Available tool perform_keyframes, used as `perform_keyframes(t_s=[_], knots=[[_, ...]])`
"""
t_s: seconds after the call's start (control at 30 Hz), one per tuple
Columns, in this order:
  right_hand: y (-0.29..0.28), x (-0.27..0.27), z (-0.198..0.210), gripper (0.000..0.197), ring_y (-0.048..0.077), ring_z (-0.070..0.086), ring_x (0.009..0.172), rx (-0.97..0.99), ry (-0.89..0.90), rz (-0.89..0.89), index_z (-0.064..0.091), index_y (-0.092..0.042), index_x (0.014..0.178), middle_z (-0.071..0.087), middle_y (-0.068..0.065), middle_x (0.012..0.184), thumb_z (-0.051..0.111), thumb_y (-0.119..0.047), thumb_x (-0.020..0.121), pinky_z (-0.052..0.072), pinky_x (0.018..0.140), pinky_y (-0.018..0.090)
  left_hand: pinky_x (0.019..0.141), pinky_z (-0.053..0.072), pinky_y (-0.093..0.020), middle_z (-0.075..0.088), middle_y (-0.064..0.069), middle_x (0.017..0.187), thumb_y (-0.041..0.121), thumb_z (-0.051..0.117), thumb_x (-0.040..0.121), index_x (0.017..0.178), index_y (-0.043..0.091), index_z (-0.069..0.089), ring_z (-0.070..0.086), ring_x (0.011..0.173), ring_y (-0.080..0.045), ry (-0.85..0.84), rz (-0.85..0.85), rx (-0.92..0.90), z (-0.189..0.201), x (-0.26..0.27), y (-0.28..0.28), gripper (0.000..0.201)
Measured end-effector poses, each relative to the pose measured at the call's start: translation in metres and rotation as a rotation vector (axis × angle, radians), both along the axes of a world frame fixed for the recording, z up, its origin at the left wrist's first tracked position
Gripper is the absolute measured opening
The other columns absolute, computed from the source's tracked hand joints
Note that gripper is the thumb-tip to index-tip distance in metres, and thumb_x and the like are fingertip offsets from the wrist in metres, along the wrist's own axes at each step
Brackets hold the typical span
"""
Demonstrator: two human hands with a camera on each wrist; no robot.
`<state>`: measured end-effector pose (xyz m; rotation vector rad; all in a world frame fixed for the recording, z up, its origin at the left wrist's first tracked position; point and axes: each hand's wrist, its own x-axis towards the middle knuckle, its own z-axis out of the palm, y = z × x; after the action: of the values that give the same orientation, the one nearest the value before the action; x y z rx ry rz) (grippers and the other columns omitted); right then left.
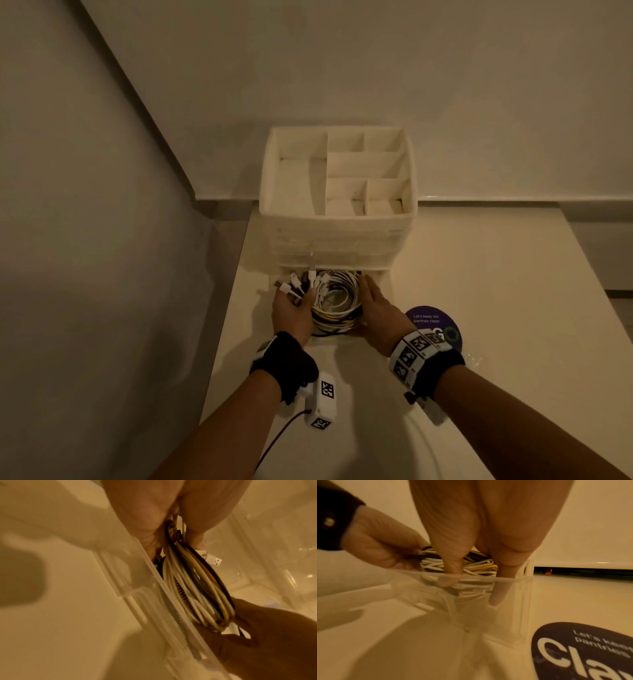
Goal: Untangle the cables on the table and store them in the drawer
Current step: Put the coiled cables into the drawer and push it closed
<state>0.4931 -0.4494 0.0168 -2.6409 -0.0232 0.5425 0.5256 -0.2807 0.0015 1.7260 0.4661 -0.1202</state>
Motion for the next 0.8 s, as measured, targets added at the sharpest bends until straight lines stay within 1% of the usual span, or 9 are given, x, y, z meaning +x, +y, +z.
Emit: perform_keyframes(t_s=[0.1, 0.17, 0.27, 0.4, 0.5, 0.57, 0.63, 0.7, 0.8], knots=[[0.009, -0.003, -0.003, 0.102, 0.032, 0.042, 0.132, -0.112, -0.057, -0.013, -0.016, -0.016, 0.150, -0.017, 0.003, 0.160, 0.066, -0.016, 0.088, 0.050, 0.094, 0.045, 0.081, 0.045, -0.031, 0.066, -0.005, 0.099, 0.019, 0.069, 0.088, 0.114, 0.008, 0.057, 0.063, 0.098, -0.027, 0.032, -0.062, 0.136, 0.004, 0.002, -0.001, 0.031], [0.009, 0.001, -0.003, 0.103, 0.032, 0.038, 0.135, -0.076, -0.004, -0.038, -0.014, -0.014, 0.150, -0.014, 0.005, 0.161, 0.067, -0.018, 0.087, 0.046, 0.100, 0.044, 0.080, 0.044, -0.029, 0.067, -0.010, 0.106, 0.022, 0.068, 0.088, 0.118, 0.006, 0.054, 0.062, 0.101, -0.027, 0.042, -0.089, 0.192, 0.007, 0.004, -0.003, 0.037], [0.000, 0.009, 0.001, 0.107, 0.027, 0.015, 0.147, 0.096, 0.083, -0.045, -0.013, -0.013, 0.151, -0.012, 0.008, 0.161, 0.069, -0.027, 0.084, 0.027, 0.117, 0.035, 0.083, 0.048, -0.033, 0.067, -0.015, 0.114, 0.029, 0.068, 0.088, 0.126, 0.006, 0.048, 0.062, 0.105, -0.032, 0.035, -0.139, 0.246, 0.008, 0.006, -0.002, 0.048], [0.002, -0.005, 0.012, 0.096, 0.023, -0.011, 0.148, 0.117, -0.062, 0.017, -0.011, -0.013, 0.152, -0.015, 0.006, 0.160, 0.058, -0.038, 0.089, 0.006, 0.122, 0.035, 0.079, 0.047, -0.032, 0.065, -0.016, 0.116, 0.030, 0.067, 0.089, 0.135, 0.007, 0.036, 0.063, 0.104, -0.033, -0.007, -0.131, 0.365, 0.011, 0.001, -0.002, 0.060], [0.011, -0.017, 0.005, 0.079, 0.019, -0.003, 0.149, 0.141, -0.231, 0.063, 0.008, -0.014, 0.153, -0.005, 0.002, 0.161, 0.057, -0.028, 0.092, 0.013, 0.122, 0.034, 0.084, 0.051, -0.037, 0.061, -0.016, 0.124, 0.030, 0.069, 0.086, 0.140, 0.014, 0.022, 0.061, 0.106, -0.032, -0.063, -0.106, 0.405, 0.013, -0.002, -0.004, 0.074], [0.013, -0.018, 0.002, 0.072, 0.019, 0.007, 0.148, 0.211, -0.225, -0.057, 0.023, -0.019, 0.150, 0.003, 0.001, 0.161, 0.062, -0.024, 0.089, 0.016, 0.119, 0.029, 0.096, 0.047, -0.041, 0.050, -0.015, 0.139, 0.033, 0.068, 0.087, 0.147, 0.018, 0.012, 0.054, 0.120, -0.032, -0.081, -0.138, 0.385, 0.007, -0.005, -0.003, 0.083], [0.012, -0.015, 0.000, 0.070, 0.024, 0.022, 0.142, 0.229, -0.184, -0.187, 0.032, -0.021, 0.144, 0.015, 0.003, 0.156, 0.068, -0.021, 0.085, 0.029, 0.114, 0.032, 0.104, 0.042, -0.042, 0.041, -0.014, 0.147, 0.039, 0.066, 0.087, 0.150, 0.018, 0.004, 0.046, 0.129, -0.032, -0.082, -0.172, 0.309, 0.003, -0.004, -0.002, 0.091], [0.013, -0.014, -0.002, 0.064, 0.028, 0.040, 0.127, 0.177, -0.181, -0.241, 0.040, -0.020, 0.135, 0.029, 0.005, 0.142, 0.073, -0.019, 0.081, 0.047, 0.099, 0.041, 0.105, 0.041, -0.045, 0.044, -0.011, 0.146, 0.046, 0.069, 0.082, 0.150, 0.024, 0.002, 0.047, 0.129, -0.030, -0.066, -0.224, 0.244, -0.001, -0.002, 0.001, 0.098], [0.016, -0.014, -0.010, 0.048, 0.029, 0.053, 0.101, 0.139, -0.231, -0.279, 0.044, -0.016, 0.115, 0.038, 0.006, 0.116, 0.075, -0.017, 0.078, 0.054, 0.078, 0.042, 0.107, 0.041, -0.043, 0.046, 0.001, 0.144, 0.040, 0.083, 0.068, 0.146, 0.036, 0.012, 0.048, 0.128, -0.017, -0.034, -0.355, 0.154, -0.003, 0.002, 0.008, 0.106]])
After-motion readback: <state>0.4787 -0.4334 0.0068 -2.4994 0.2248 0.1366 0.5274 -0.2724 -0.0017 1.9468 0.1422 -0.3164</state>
